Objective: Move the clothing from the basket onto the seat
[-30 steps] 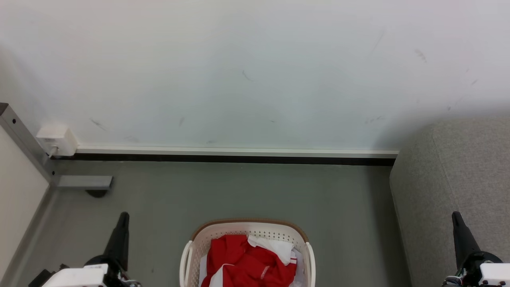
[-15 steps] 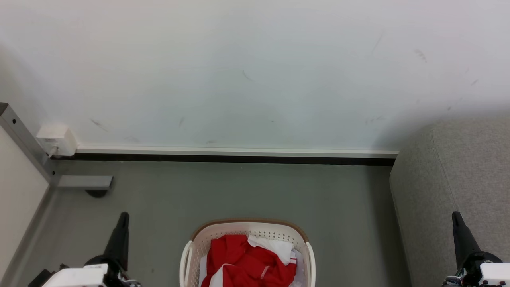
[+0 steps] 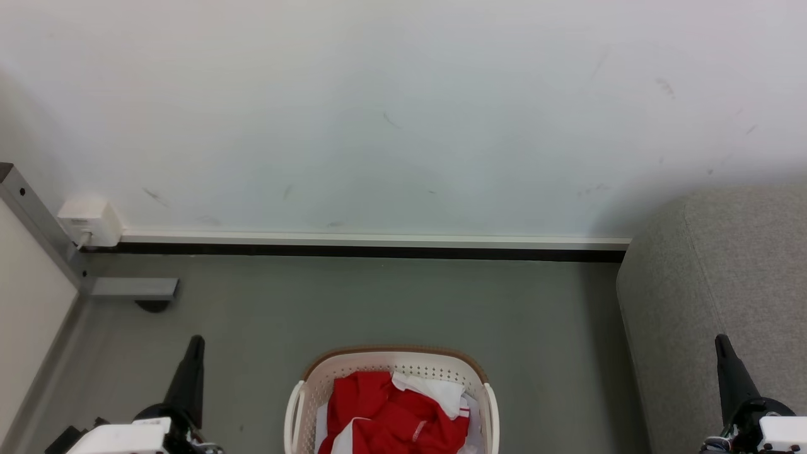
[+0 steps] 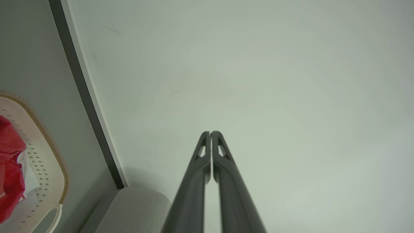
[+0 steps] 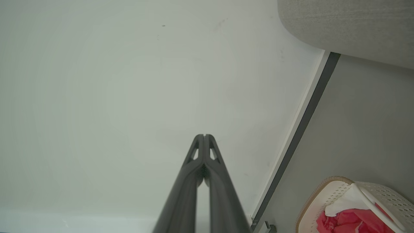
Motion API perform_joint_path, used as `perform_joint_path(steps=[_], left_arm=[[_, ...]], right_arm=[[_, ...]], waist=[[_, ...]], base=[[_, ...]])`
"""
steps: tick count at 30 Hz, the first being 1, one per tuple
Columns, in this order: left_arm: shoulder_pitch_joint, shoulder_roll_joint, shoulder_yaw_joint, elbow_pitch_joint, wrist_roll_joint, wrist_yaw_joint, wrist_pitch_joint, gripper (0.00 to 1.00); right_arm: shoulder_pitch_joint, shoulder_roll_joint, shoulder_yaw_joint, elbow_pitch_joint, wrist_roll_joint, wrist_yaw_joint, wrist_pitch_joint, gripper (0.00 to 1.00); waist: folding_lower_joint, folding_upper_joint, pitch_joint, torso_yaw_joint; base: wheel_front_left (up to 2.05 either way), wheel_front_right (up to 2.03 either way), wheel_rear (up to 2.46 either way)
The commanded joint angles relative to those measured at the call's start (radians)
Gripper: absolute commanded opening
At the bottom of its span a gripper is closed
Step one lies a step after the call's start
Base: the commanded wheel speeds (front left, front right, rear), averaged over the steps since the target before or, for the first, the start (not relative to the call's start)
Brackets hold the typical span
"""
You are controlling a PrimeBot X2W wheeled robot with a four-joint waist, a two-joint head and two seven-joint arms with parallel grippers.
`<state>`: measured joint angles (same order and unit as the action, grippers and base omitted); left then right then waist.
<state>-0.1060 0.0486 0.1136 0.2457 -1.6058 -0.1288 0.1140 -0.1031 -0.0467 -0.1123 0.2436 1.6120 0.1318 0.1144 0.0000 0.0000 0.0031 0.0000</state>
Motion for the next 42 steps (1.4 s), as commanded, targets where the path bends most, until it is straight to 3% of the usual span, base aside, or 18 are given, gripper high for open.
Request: perform_joint_path(steps=[1,7,8,16,23,42], left_arm=[[-0.008,0.003,0.002,-0.001,-0.014,-0.005,0.003,0.0],[-0.008,0.003,0.002,-0.001,-0.014,-0.005,0.003,0.0],[0.0,0.0,0.0,0.001,0.0,0.0,0.0,1.0],[0.01,-0.004,-0.03,0.013,0.004,0.001,-0.033,1.0],[0.008,-0.003,-0.053,0.014,0.061,0.001,-0.067,1.0],[0.009,-0.001,-0.121,0.003,0.448,0.032,-0.143,1.0]], right_arm=[[-0.014,-0.007,-0.003,0.003,0.002,-0.002,0.002,0.0],[-0.014,-0.007,-0.003,0.003,0.002,-0.002,0.002,0.0],[0.0,0.0,0.0,0.001,0.0,0.0,0.0,1.0],[0.03,0.002,0.013,-0.002,-0.029,0.0,-0.032,1.0],[0.045,-0.006,0.024,-0.027,-0.149,0.0,-0.067,1.0],[0.079,-0.039,0.079,-0.092,-0.605,-0.001,-0.143,1.0]], waist=[[0.0,0.0,0.0,0.0],[0.0,0.0,0.0,0.0],[0.0,0.0,0.0,0.0],[0.0,0.0,0.0,0.0],[0.0,0.0,0.0,0.001],[0.0,0.0,-0.004,0.013]], base=[[0.0,0.0,0.0],[0.0,0.0,0.0],[0.0,0.0,0.0],[0.0,0.0,0.0],[0.0,0.0,0.0],[0.0,0.0,0.0]])
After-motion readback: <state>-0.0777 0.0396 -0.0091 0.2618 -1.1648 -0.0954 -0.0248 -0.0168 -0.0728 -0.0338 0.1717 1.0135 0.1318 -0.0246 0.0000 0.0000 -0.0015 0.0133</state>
